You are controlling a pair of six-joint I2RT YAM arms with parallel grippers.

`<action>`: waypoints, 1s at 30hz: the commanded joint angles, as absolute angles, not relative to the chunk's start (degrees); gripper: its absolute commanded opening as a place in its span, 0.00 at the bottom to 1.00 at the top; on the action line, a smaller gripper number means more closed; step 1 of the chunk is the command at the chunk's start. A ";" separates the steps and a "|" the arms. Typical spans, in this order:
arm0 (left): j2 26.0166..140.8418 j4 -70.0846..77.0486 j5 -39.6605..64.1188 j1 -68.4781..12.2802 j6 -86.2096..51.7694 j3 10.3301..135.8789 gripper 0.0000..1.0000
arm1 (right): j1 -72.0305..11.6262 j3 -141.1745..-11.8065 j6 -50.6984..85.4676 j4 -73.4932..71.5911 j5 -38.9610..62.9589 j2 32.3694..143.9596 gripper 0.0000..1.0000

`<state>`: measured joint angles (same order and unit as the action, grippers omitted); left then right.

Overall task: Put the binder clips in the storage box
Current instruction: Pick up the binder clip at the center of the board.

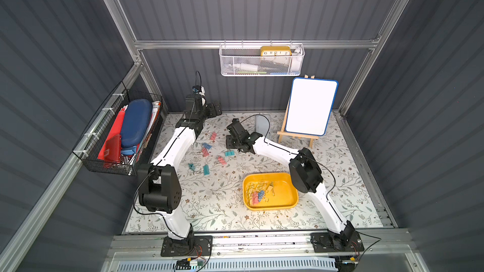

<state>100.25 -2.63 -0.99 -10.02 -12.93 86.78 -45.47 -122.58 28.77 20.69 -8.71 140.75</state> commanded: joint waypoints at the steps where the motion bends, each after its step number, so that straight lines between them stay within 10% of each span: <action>1: 98.61 -2.92 0.43 -9.76 -13.36 86.75 0.99 | -45.20 -129.68 23.47 25.49 -13.33 145.25 0.47; 16: 98.76 -3.06 0.54 -9.38 -13.13 86.92 0.99 | -44.49 -131.17 21.18 28.72 -15.48 144.54 0.00; 30: 99.00 -2.30 2.45 -9.21 -11.58 85.95 0.99 | -44.30 -96.21 19.15 24.35 -20.93 109.17 0.00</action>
<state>100.25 -2.61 0.95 -9.65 -12.86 86.72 -44.58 -102.08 18.04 24.93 -20.62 117.10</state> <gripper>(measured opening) 0.992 0.054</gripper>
